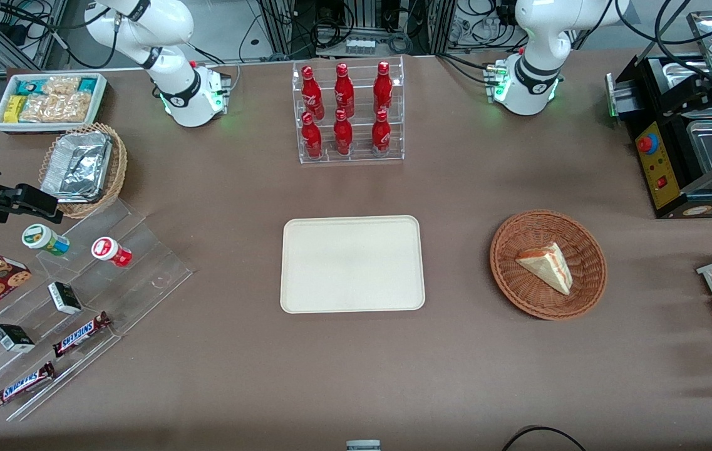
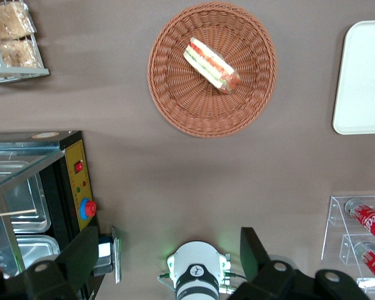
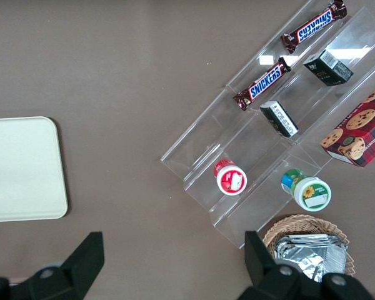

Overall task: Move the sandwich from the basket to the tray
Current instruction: 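Move the left gripper over the wicker basket and lower onto the sandwich, then close the left gripper on the wrapped sandwich and lift it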

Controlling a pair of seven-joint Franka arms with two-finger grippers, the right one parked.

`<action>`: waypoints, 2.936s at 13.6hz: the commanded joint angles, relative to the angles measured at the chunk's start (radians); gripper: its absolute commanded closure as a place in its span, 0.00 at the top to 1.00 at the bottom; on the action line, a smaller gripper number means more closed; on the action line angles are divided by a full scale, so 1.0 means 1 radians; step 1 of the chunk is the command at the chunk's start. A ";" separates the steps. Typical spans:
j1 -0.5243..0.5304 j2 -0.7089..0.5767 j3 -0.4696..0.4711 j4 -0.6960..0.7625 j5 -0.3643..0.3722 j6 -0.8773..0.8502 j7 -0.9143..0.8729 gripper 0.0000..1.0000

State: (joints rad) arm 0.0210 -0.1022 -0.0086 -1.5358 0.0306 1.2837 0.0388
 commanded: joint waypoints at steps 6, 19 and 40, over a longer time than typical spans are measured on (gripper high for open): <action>-0.009 0.113 -0.011 -0.026 0.035 0.127 -0.101 1.00; -0.036 0.286 -0.036 -0.248 -0.004 0.586 -0.913 1.00; -0.095 0.352 -0.033 -0.690 0.005 1.226 -1.100 0.81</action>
State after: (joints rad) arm -0.0648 0.2309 -0.0492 -2.2296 0.0327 2.4819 -1.0409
